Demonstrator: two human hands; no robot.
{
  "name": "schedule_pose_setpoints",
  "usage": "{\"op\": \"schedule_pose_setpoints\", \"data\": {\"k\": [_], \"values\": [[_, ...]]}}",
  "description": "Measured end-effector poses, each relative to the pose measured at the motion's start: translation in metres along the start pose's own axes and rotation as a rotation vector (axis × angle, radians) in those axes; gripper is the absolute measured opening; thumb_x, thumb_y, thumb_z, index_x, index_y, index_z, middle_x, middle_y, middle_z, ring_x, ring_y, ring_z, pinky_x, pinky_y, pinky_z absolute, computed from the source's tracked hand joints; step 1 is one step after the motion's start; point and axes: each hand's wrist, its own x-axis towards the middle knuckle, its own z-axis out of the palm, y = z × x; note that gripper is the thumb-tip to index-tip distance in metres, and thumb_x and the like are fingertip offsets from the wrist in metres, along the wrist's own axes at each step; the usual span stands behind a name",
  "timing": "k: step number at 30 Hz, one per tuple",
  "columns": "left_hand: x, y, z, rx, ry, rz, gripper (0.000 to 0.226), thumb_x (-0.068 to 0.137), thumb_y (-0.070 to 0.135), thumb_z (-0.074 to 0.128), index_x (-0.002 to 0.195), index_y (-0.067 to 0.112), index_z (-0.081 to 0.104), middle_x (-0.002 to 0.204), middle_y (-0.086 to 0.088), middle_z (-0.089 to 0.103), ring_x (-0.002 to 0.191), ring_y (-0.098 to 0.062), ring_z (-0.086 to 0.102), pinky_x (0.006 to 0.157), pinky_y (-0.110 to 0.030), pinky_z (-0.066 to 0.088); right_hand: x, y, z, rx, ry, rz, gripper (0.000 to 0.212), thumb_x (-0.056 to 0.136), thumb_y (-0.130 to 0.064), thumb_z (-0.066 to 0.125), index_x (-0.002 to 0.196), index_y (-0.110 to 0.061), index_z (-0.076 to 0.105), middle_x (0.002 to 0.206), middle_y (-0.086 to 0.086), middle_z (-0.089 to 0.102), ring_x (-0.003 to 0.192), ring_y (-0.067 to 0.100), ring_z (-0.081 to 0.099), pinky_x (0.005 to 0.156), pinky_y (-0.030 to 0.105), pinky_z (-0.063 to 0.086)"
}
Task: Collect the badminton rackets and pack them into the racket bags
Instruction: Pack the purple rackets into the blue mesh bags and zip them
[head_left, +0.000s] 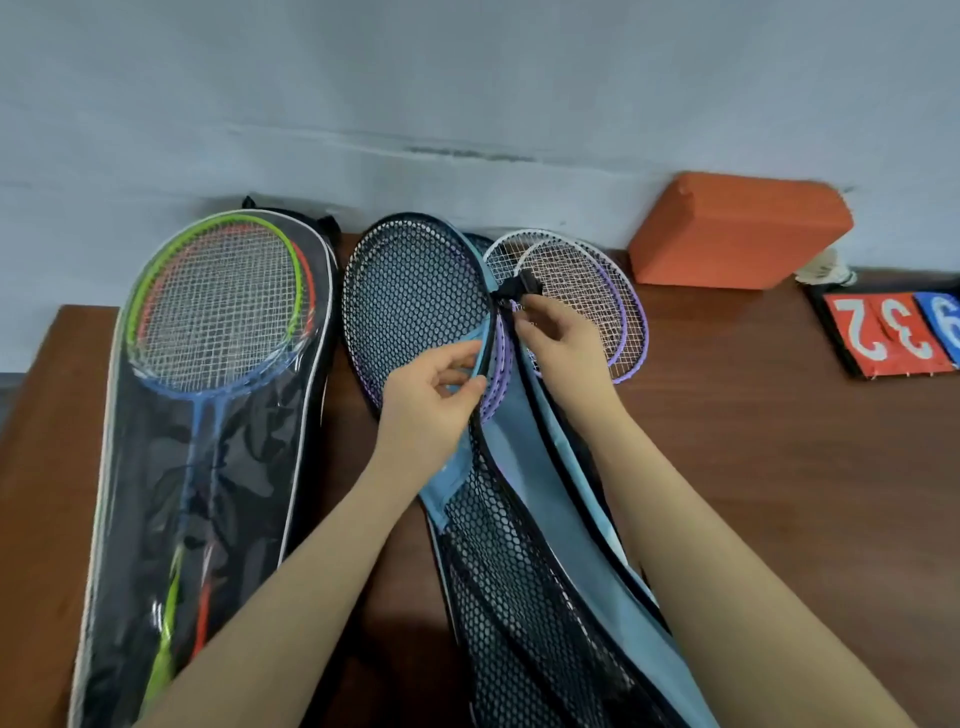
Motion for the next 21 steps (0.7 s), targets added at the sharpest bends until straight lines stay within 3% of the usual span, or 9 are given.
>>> {"op": "schedule_pose_setpoints", "data": {"k": [3, 5, 7, 11, 14, 19, 21], "values": [[-0.001, 0.0, -0.003, 0.0, 0.007, 0.008, 0.034, 0.079, -0.001, 0.067, 0.112, 0.009, 0.065, 0.1, -0.001, 0.069, 0.079, -0.004, 0.062, 0.074, -0.011, 0.047, 0.004, -0.004, 0.003, 0.006, -0.04, -0.035, 0.044, 0.085, -0.009, 0.064, 0.128, -0.008, 0.054, 0.107, 0.004, 0.064, 0.093, 0.009, 0.058, 0.082, 0.01, 0.045], [-0.001, 0.0, -0.004, -0.005, 0.009, 0.016, 0.034, 0.079, -0.001, 0.067, 0.111, 0.009, 0.066, 0.099, -0.001, 0.069, 0.08, -0.004, 0.062, 0.074, -0.012, 0.048, 0.004, -0.005, 0.005, -0.003, -0.032, -0.058, 0.047, 0.084, -0.012, 0.066, 0.129, -0.009, 0.053, 0.102, 0.002, 0.063, 0.088, 0.01, 0.058, 0.081, 0.017, 0.047], [-0.002, 0.0, -0.004, -0.013, 0.013, 0.012, 0.034, 0.079, -0.001, 0.067, 0.111, 0.009, 0.065, 0.099, -0.002, 0.069, 0.08, -0.005, 0.063, 0.075, -0.013, 0.049, 0.004, -0.005, 0.008, -0.01, 0.004, -0.071, 0.044, 0.084, -0.011, 0.066, 0.126, -0.009, 0.055, 0.1, 0.0, 0.064, 0.09, 0.01, 0.06, 0.083, 0.02, 0.048], [-0.005, 0.002, -0.004, -0.017, 0.022, 0.014, 0.033, 0.079, -0.002, 0.066, 0.111, 0.01, 0.066, 0.096, 0.002, 0.068, 0.078, -0.003, 0.062, 0.073, -0.011, 0.047, 0.01, -0.014, 0.015, 0.04, 0.105, -0.098, 0.028, 0.081, -0.004, 0.066, 0.108, -0.009, 0.063, 0.089, -0.005, 0.064, 0.081, 0.004, 0.059, 0.076, 0.013, 0.047], [-0.005, 0.003, -0.006, -0.018, 0.028, 0.014, 0.032, 0.079, -0.001, 0.067, 0.11, 0.009, 0.066, 0.094, 0.003, 0.068, 0.078, -0.002, 0.062, 0.072, -0.009, 0.046, 0.012, -0.018, 0.012, -0.114, 0.099, -0.202, 0.011, 0.084, -0.007, 0.063, 0.094, -0.01, 0.066, 0.084, -0.003, 0.065, 0.077, 0.006, 0.058, 0.073, 0.012, 0.045], [-0.001, 0.003, -0.002, -0.005, 0.018, 0.021, 0.032, 0.079, -0.001, 0.067, 0.11, 0.009, 0.066, 0.096, 0.0, 0.068, 0.081, -0.007, 0.063, 0.073, -0.01, 0.047, 0.011, -0.006, 0.004, -0.401, 0.059, -0.32, 0.013, 0.089, -0.007, 0.055, 0.097, -0.005, 0.065, 0.096, 0.007, 0.064, 0.085, 0.012, 0.053, 0.071, 0.016, 0.035], [0.0, 0.001, 0.0, -0.008, 0.009, 0.018, 0.032, 0.08, -0.001, 0.067, 0.11, 0.01, 0.066, 0.095, 0.003, 0.067, 0.081, -0.006, 0.062, 0.073, -0.009, 0.046, 0.009, -0.002, 0.002, -0.424, 0.053, -0.346, 0.01, 0.089, -0.004, 0.053, 0.094, -0.004, 0.062, 0.093, 0.008, 0.062, 0.081, 0.018, 0.054, 0.07, 0.024, 0.04]]}}
